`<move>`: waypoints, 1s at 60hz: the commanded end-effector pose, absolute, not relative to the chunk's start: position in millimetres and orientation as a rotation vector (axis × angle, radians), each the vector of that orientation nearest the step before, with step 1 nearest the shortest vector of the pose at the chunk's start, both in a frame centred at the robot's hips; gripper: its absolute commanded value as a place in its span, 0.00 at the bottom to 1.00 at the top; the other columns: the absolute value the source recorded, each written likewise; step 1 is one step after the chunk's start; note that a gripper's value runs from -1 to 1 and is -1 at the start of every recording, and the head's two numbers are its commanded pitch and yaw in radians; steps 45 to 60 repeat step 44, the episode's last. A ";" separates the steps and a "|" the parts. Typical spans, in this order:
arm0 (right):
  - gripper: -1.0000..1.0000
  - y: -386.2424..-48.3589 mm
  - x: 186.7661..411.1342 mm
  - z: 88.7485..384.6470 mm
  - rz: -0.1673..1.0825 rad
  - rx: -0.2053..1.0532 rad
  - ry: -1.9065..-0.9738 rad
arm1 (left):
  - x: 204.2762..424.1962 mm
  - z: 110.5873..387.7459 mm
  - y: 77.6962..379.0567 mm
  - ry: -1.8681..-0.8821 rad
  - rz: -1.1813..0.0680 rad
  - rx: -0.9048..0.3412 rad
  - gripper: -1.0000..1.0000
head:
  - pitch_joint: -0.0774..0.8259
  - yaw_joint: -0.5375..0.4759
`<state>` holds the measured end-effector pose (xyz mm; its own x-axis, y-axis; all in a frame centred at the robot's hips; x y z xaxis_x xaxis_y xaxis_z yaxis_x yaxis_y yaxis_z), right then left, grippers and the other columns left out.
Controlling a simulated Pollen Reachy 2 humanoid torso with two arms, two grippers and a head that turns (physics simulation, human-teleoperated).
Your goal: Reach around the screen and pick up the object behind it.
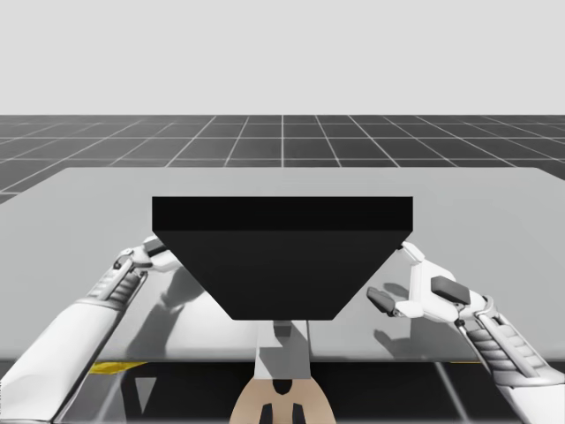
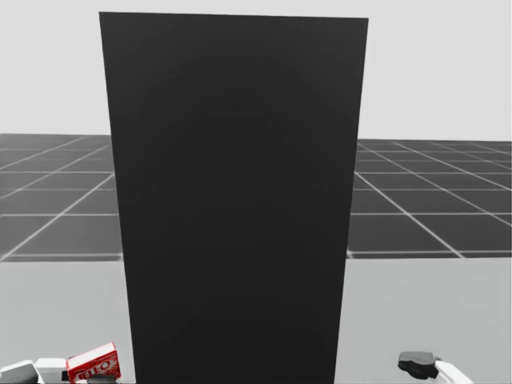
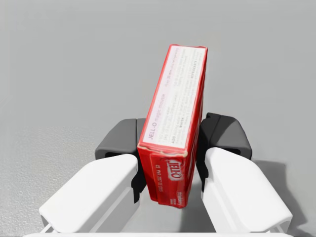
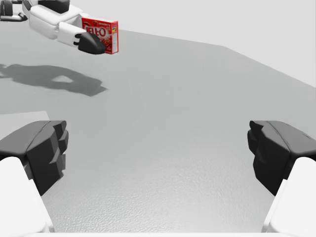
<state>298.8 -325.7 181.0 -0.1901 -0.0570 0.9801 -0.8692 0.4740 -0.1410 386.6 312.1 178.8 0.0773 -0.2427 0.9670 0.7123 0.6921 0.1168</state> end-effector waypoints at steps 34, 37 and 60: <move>0.00 -326.4 298.8 179.2 0.910 0.841 -1.618 | 412.4 327.9 334.1 -1.555 -0.749 -0.262 1.00 | 0.26 0.49; 0.00 -326.5 298.5 179.0 0.912 0.838 -1.615 | 412.3 339.6 333.8 -1.575 -0.751 -0.250 1.00 | 0.26 0.49; 0.00 -326.9 298.4 179.2 0.911 0.829 -1.610 | 411.2 364.7 333.6 -1.625 -0.749 -0.223 1.00 | 0.26 0.49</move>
